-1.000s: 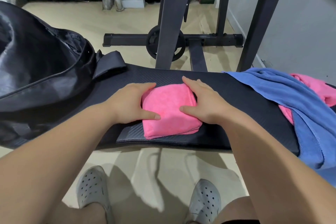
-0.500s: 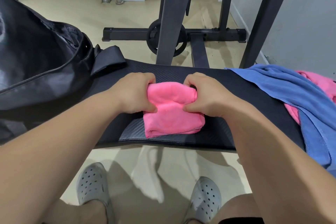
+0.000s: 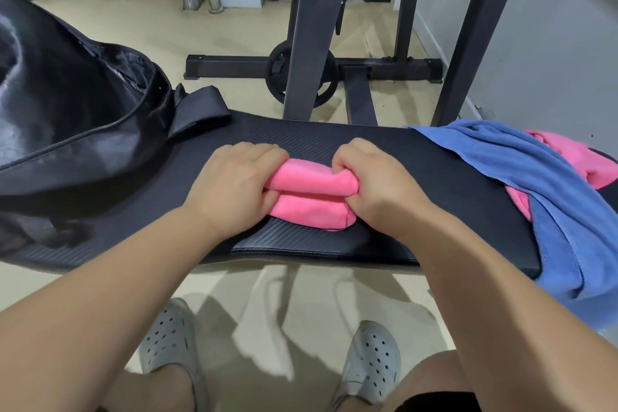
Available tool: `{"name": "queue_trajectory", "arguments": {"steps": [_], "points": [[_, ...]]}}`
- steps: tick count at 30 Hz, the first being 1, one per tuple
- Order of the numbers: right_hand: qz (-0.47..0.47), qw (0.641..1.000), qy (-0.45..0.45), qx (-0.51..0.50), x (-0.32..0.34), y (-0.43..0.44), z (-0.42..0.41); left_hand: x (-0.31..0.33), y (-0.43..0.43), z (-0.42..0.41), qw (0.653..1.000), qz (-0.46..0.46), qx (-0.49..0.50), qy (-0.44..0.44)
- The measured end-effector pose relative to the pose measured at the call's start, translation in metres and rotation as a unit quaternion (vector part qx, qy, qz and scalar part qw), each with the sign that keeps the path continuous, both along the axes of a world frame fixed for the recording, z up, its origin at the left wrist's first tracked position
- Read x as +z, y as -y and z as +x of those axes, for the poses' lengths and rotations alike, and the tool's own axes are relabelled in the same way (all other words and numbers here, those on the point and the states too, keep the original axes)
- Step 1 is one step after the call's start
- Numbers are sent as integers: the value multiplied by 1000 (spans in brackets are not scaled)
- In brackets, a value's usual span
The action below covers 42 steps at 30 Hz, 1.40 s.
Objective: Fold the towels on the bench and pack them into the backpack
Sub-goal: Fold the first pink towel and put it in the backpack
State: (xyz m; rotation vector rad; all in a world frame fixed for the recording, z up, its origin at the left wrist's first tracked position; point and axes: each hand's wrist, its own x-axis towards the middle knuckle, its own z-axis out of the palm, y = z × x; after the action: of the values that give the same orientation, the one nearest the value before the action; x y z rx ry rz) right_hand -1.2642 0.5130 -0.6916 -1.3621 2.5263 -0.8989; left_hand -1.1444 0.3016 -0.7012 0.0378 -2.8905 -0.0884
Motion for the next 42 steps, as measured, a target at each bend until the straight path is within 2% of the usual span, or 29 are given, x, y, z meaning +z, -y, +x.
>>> {"name": "queue_trajectory", "arguments": {"steps": [3, 9, 16, 18, 23, 26, 29, 31, 33, 35, 39, 42], "points": [[17, 999, 12, 28, 1, -5, 12, -4, -1, 23, 999, 0, -3, 32], [73, 996, -9, 48, -1, -12, 26, -5, -17, 48, 992, -87, -13, 90], [77, 987, -105, -91, -10, 9, 45, -28, -25, 57, 989, -10, 17, 145], [86, 987, -94, -96, -20, 13, 48, -31, -26, 57, 987, 3, 31, 155], [198, 977, -20, -71, -37, 9, 33, -35, -21, 57, 986, 17, 33, 164], [213, 975, 0, -63, -34, 7, 26, -33, -25, 55, 983, 36, 41, 177], [224, 972, 15, -64, -30, 7, 26, -14, -27, 48, 975, 94, 58, 191], [224, 972, -6, -74, -27, 8, 27, 6, -28, 35, 973, 141, 76, 168], [207, 973, -56, -83, -21, 14, 31, 21, -29, 20, 980, 131, 83, 122], [184, 976, -75, -87, -17, 21, 35, 24, -32, 8, 985, 96, 72, 122], [202, 975, 8, -90, -25, 24, 31, -1, -36, 4, 973, 83, 76, 201], [192, 977, 39, -87, -32, 21, 23, -19, -37, 11, 973, 92, 91, 189]]}}
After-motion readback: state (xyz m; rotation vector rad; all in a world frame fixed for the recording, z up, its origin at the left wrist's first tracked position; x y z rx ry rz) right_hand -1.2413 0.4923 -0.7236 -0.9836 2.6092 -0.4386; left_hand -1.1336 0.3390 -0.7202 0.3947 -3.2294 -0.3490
